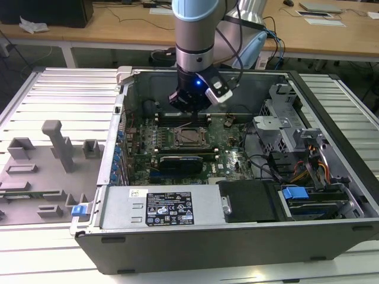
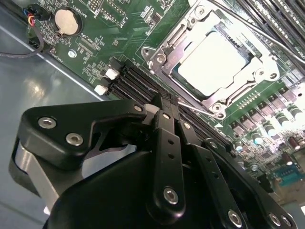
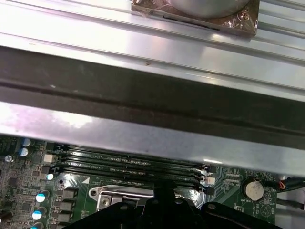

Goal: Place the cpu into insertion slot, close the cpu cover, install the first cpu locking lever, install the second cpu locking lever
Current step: 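Install the first cpu locking lever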

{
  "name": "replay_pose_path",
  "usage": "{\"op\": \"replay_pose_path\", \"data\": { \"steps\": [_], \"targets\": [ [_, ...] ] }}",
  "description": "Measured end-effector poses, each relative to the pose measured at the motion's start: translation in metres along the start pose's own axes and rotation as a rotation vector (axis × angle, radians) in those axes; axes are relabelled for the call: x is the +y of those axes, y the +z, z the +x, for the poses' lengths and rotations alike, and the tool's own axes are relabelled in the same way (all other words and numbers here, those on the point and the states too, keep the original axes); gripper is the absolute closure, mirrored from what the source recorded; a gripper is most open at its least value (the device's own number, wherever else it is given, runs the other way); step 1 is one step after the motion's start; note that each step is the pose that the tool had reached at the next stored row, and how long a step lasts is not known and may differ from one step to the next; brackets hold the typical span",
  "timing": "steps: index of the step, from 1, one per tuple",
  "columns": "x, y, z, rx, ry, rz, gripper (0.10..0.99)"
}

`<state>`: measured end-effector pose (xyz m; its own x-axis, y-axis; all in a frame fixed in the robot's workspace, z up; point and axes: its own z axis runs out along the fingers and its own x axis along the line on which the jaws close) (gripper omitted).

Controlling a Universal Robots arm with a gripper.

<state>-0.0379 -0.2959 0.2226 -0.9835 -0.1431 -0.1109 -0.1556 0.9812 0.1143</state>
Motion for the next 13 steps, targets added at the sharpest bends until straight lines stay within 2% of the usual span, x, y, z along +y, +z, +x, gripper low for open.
{"op": "replay_pose_path", "data": {
  "steps": [2, 4, 6, 7, 13],
  "targets": [
    [-0.0002, 0.0014, 0.0002, -0.0058, -0.001, 0.001, 0.980],
    [-0.0004, 0.0027, 0.0004, -0.0158, -0.002, 0.004, 0.980],
    [-0.0005, 0.0045, 0.0006, -0.0384, -0.005, 0.008, 0.980],
    [-0.0006, 0.0059, 0.0009, -0.0464, -0.006, 0.010, 0.980],
    [-0.0005, 0.0096, 0.0024, -0.0485, 0.011, 0.017, 0.980]
  ]
}}
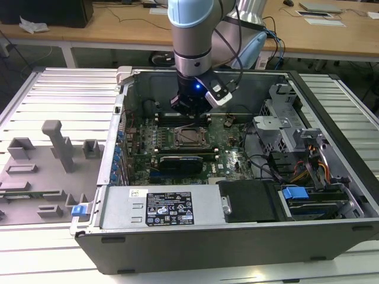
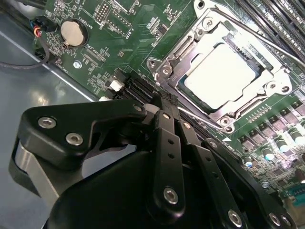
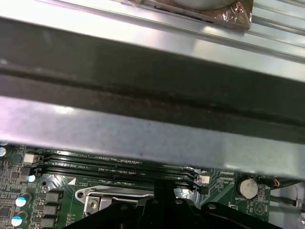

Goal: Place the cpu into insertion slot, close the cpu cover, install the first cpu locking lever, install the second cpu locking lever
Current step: 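Install the first cpu locking lever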

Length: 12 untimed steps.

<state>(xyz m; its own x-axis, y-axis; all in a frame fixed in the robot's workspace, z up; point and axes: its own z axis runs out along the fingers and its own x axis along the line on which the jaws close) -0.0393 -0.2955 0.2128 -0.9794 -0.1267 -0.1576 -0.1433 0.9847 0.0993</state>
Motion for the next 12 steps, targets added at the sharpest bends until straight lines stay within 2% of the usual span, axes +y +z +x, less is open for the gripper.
{"op": "replay_pose_path", "data": {
  "steps": [12],
  "targets": [
    [0.0052, 0.0049, 0.0009, -0.0069, 0.068, 0.011, 0.980]
  ]
}}
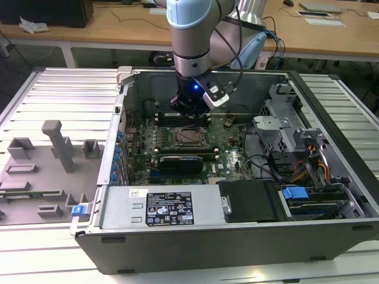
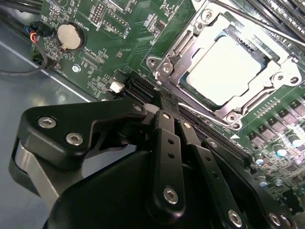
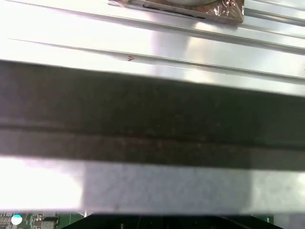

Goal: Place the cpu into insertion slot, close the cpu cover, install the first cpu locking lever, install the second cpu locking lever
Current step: 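Install the first cpu locking lever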

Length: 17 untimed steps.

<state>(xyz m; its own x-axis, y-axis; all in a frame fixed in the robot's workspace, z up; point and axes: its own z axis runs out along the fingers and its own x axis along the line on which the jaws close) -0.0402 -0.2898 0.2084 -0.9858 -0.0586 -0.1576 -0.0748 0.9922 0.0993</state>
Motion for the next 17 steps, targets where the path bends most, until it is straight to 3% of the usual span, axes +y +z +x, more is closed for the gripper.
{"op": "replay_pose_path", "data": {
  "steps": [13, 17],
  "targets": [
    [0.0016, 0.0018, 0.0100, -0.0104, 0.104, 0.017, 0.980],
    [0.0048, 0.0028, 0.0099, -0.0109, 0.108, 0.016, 0.980]
  ]
}}
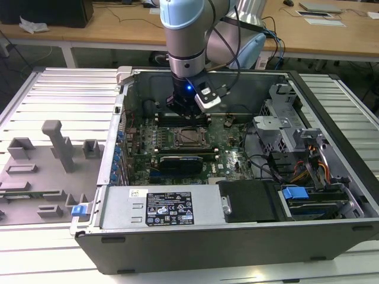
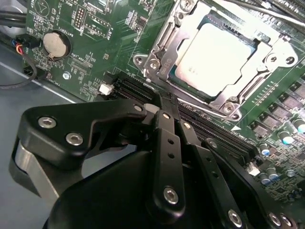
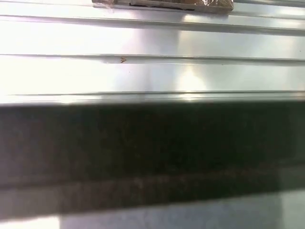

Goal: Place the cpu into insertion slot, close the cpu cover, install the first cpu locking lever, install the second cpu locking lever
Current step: 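Install the first cpu locking lever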

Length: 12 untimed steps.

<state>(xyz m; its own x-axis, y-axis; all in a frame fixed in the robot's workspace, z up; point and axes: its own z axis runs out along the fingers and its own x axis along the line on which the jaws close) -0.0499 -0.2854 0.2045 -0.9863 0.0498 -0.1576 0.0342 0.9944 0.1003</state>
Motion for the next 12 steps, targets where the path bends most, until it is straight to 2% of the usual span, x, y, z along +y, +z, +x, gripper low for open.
{"op": "replay_pose_path", "data": {
  "steps": [4, 12],
  "targets": [
    [0.0007, 0.0005, 0.0001, -0.0007, 0.008, 0.001, 0.980],
    [0.0003, 0.0040, 0.0007, -0.0059, 0.059, 0.010, 0.980]
  ]
}}
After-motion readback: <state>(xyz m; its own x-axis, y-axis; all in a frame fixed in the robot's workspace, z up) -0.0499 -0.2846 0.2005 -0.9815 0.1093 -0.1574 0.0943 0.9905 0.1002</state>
